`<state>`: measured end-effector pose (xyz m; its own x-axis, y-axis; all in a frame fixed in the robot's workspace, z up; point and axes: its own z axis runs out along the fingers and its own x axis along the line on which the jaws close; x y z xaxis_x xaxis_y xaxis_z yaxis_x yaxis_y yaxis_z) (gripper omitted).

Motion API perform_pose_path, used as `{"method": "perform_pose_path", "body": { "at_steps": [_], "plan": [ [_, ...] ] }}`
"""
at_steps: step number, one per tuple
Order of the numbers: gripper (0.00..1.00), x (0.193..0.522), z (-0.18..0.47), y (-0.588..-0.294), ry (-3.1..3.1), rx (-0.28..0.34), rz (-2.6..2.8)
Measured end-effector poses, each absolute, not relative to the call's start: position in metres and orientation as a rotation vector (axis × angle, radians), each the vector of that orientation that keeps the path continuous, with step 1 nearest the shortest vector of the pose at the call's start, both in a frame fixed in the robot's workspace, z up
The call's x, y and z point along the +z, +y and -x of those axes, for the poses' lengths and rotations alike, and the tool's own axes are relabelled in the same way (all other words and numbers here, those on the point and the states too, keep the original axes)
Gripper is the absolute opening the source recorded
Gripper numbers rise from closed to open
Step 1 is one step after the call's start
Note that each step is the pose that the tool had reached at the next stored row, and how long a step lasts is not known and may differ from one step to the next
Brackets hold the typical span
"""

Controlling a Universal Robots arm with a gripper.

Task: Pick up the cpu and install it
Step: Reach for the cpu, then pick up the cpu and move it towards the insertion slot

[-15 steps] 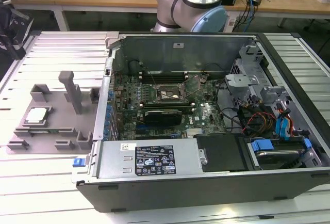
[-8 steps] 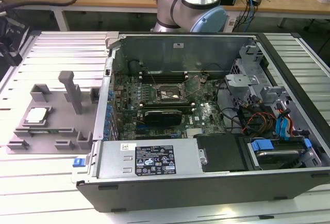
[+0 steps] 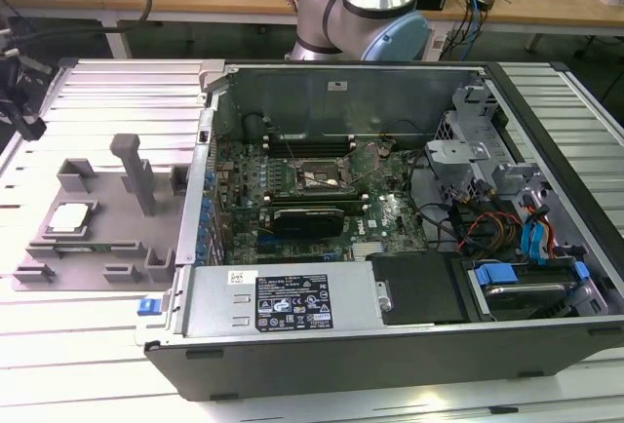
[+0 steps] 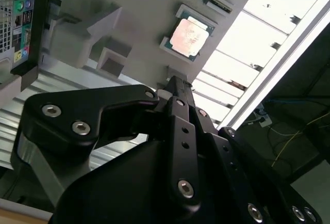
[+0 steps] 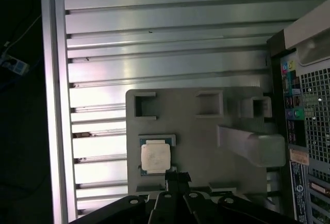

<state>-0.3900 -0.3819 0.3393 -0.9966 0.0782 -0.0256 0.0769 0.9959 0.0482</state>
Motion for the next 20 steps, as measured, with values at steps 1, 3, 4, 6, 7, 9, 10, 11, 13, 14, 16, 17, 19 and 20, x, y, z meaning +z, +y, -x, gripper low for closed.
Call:
{"method": "perform_pose_path", "body": {
  "at_steps": [1, 3, 4, 6, 7, 9, 10, 11, 13, 14, 16, 17, 19, 20],
  "plan": [
    [0.11, 0.3356, 0.3888, -0.3844, 3.111, 0.078, -0.122],
    [0.11, 0.3349, 0.3887, -0.3845, 3.111, 0.079, -0.123],
    [0.11, 0.3349, 0.3887, -0.3846, 3.111, 0.079, -0.122],
    [0.11, 0.3347, 0.3887, -0.3845, 3.111, 0.079, -0.122],
    [0.11, 0.3346, 0.3887, -0.3845, 3.111, 0.079, -0.123],
    [0.11, 0.3345, 0.3887, -0.3846, 3.111, 0.079, -0.122],
    [0.11, 0.3345, 0.3887, -0.3845, 3.111, 0.079, -0.123],
    [0.11, 0.3344, 0.3887, -0.3846, 3.111, 0.079, -0.122],
    [0.11, 0.3344, 0.3887, -0.3846, 3.111, 0.079, -0.122],
    [0.11, 0.3344, 0.3887, -0.3846, 3.111, 0.079, -0.122],
    [0.11, 0.3343, 0.3887, -0.3845, 3.111, 0.079, -0.122],
    [0.11, 0.3343, 0.3887, -0.3845, 3.111, 0.079, -0.123],
    [0.11, 0.3283, 0.3887, -0.3846, 3.111, 0.079, -0.122],
    [0.11, 0.3258, 0.3887, -0.3846, 3.111, 0.079, -0.122]
  ]
}}
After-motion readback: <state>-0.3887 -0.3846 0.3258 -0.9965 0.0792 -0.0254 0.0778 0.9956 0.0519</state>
